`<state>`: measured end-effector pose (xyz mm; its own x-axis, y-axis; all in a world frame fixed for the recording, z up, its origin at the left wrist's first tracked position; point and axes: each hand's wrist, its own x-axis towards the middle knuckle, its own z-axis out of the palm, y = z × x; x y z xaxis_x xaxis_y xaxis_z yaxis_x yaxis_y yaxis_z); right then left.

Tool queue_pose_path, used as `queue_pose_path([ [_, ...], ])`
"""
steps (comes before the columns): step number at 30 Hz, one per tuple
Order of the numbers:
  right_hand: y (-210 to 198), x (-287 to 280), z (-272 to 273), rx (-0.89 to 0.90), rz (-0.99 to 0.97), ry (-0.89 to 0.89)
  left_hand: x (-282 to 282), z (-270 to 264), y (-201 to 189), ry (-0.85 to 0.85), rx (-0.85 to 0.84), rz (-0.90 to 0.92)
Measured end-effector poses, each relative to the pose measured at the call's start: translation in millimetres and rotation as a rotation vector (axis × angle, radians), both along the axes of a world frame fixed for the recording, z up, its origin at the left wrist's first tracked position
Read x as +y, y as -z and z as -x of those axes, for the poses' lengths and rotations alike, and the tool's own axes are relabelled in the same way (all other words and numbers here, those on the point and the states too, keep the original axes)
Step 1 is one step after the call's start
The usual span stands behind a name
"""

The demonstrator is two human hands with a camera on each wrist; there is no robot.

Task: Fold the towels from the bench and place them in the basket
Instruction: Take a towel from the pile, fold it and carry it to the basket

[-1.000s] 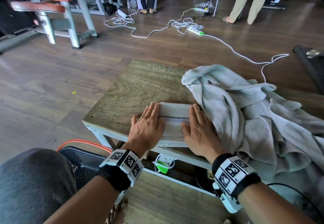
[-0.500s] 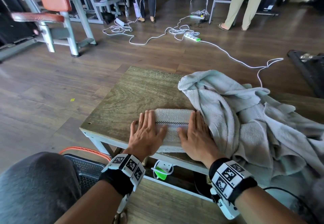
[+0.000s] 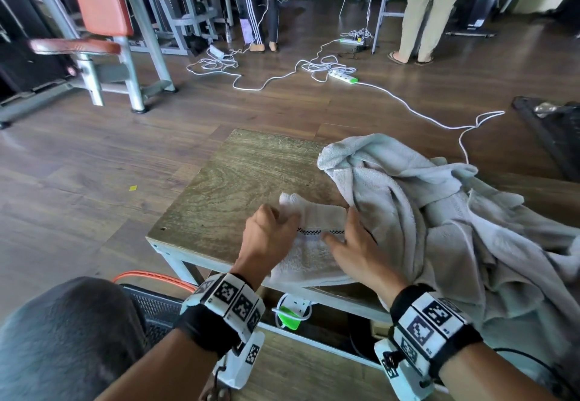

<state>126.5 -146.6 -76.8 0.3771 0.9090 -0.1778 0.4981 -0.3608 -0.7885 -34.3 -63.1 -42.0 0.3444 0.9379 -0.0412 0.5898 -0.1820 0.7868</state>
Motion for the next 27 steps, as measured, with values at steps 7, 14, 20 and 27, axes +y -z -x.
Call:
queue_pose_path([
  [7, -17.6, -2.0, -3.0, 0.096, -0.009, 0.039, -9.8, -0.3, -25.8, -0.016, -0.269, 0.069],
  [14, -64.6, -12.4, 33.3, 0.269, -0.048, 0.033, -21.6, 25.0, -76.9, -0.066, -0.472, 0.081],
  [20, -115.9, -24.1, 74.3, 0.450, -0.092, 0.144, -35.7, 69.5, -120.2, -0.185, -0.584, 0.123],
  [27, -159.8, -30.4, 129.9, 0.523, -0.107, 0.061, -54.7, 135.6, -146.0, -0.343, -0.632, 0.168],
])
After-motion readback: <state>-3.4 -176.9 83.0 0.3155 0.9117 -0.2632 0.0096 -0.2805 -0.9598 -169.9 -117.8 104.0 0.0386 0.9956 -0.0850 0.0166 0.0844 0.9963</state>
